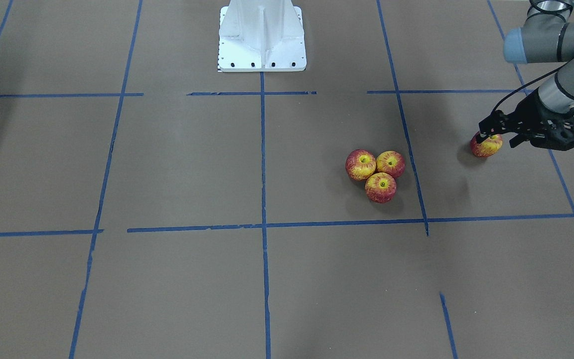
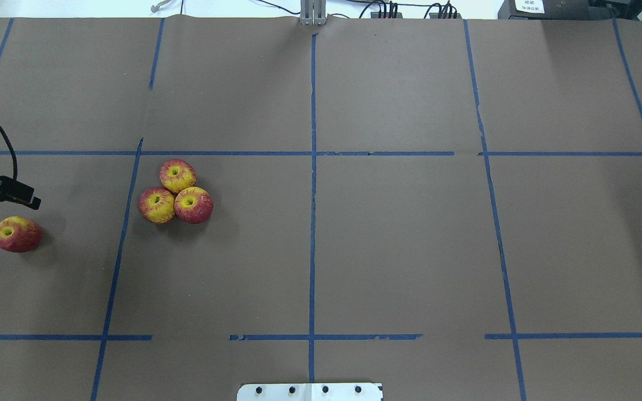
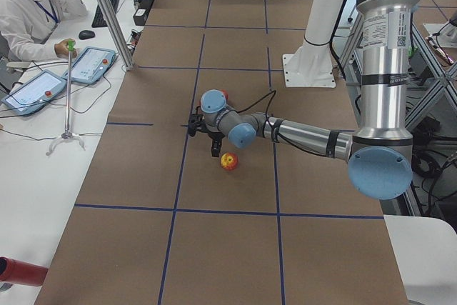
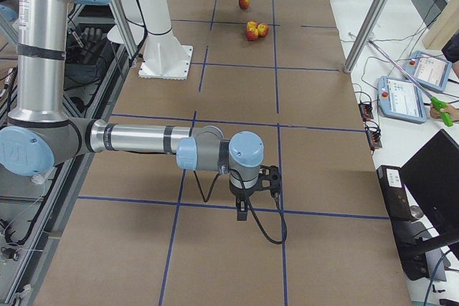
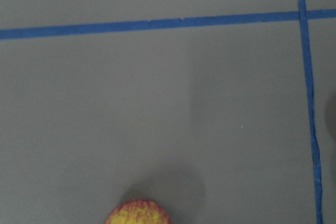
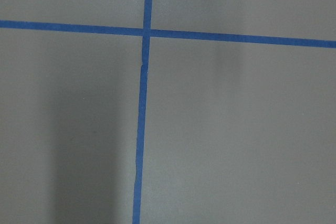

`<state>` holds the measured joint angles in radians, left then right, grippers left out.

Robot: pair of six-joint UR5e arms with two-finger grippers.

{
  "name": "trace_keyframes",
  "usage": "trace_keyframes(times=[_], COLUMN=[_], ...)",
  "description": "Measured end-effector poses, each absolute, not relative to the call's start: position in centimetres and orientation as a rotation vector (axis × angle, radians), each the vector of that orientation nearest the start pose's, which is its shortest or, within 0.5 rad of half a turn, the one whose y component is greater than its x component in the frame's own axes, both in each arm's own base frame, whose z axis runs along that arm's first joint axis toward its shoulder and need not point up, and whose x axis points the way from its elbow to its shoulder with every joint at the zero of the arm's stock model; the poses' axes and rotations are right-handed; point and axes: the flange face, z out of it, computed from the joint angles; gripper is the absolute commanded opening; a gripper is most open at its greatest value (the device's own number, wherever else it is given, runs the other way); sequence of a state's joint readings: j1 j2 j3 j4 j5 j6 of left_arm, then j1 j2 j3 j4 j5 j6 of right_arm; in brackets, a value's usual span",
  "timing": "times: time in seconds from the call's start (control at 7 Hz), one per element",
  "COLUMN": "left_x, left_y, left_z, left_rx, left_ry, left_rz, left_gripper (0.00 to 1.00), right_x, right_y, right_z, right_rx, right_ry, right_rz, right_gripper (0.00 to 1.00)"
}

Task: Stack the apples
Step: 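Lower the left gripper onto the lone red apple and close it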

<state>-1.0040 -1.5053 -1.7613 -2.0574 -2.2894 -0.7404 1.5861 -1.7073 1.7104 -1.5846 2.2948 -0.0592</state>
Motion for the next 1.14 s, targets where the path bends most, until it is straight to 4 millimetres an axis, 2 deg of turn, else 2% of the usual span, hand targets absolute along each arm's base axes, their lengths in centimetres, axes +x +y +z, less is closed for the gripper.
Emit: trace_keyframes(times=[0.14, 0.43, 0.71, 1.14], left_x=[20.5, 19.3, 18.9, 21.0], left_y=[-44.0, -42.7, -41.5, -41.1], left_z=[54.8, 56.9, 58.7, 59.2], left_rx=[0.046, 0.097, 0.128, 0.112], left_ry=[0.88, 0.828, 0.842, 0.851], left_rz=[0.037, 0.022, 0.039, 0.075], left_gripper=[1.0, 1.0, 1.0, 1.0], right_x=[7.4, 7.4, 7.4, 7.4], right_y=[-43.2, -43.2, -43.2, -43.2], right_z=[65.8, 65.8, 65.8, 65.8], right_rx=[0.017, 0.017, 0.016, 0.017], right_ry=[-0.724, -0.724, -0.724, -0.724], right_rz=[-0.038, -0.038, -0.038, -0.039], right_gripper=[1.0, 1.0, 1.0, 1.0])
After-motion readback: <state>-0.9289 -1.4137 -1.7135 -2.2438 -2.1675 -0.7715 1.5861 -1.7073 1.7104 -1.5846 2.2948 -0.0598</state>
